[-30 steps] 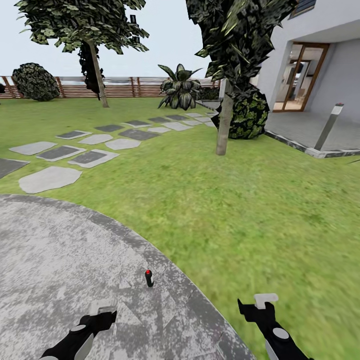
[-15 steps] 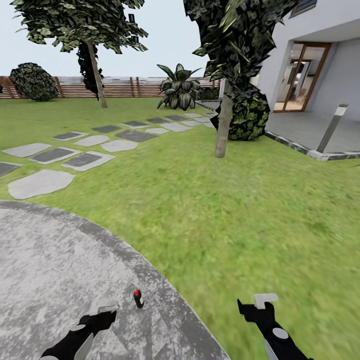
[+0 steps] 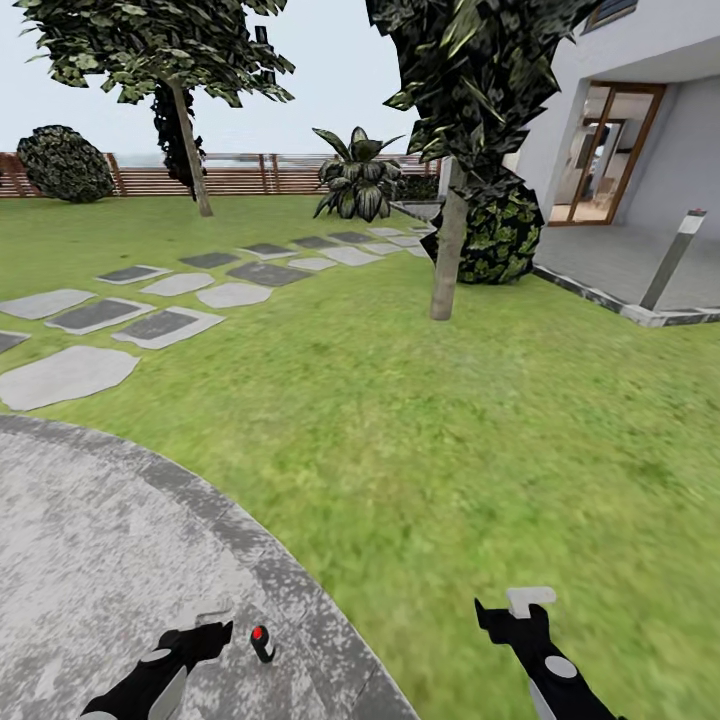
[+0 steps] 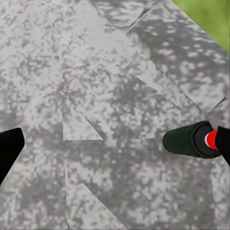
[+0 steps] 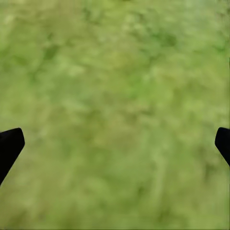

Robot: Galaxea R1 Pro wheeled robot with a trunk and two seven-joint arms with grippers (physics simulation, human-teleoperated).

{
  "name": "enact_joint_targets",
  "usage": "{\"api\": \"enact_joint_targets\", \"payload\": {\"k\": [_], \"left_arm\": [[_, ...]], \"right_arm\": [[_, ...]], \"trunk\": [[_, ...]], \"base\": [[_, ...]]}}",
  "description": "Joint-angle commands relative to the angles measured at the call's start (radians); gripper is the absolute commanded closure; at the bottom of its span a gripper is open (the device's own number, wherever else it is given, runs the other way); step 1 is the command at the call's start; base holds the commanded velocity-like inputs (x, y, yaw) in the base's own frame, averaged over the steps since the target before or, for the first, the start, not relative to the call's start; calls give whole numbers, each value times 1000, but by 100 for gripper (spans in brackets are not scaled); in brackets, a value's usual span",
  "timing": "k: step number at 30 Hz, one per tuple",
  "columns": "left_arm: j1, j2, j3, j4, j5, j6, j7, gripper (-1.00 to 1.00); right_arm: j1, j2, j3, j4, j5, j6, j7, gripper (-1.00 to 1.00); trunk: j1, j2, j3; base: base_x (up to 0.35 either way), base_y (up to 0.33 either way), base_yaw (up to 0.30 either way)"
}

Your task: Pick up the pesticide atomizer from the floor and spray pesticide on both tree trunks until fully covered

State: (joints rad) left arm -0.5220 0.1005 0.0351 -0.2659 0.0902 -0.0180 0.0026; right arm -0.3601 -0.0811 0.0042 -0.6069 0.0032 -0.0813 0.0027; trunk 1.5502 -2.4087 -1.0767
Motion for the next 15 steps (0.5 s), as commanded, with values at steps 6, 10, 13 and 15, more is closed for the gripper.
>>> {"api": "enact_joint_targets", "payload": {"k": [6,10,13,15], "left_arm": [[-5,-9,1,-33,2,-2,7,-100],[-4,-11,-3,-56,0,-20,7,-100],[-3,-11,-4,-73,-1,-37,7,-100],[-3,-10,-3,-84,-1,-48,7,-100]], "right_arm": [[-35,9,0,-20,0,-27,-7,-100],[-53,10,3,-38,1,-46,-5,-100],[-57,10,5,-55,2,-63,-3,-100],[-58,10,5,-67,2,-73,-4,-100]], "trunk": [[0,0,-1],[0,0,-1],[0,0,-1],[0,0,-1]], "base": [[0,0,0],[0,0,0],[0,0,0],[0,0,0]]}}
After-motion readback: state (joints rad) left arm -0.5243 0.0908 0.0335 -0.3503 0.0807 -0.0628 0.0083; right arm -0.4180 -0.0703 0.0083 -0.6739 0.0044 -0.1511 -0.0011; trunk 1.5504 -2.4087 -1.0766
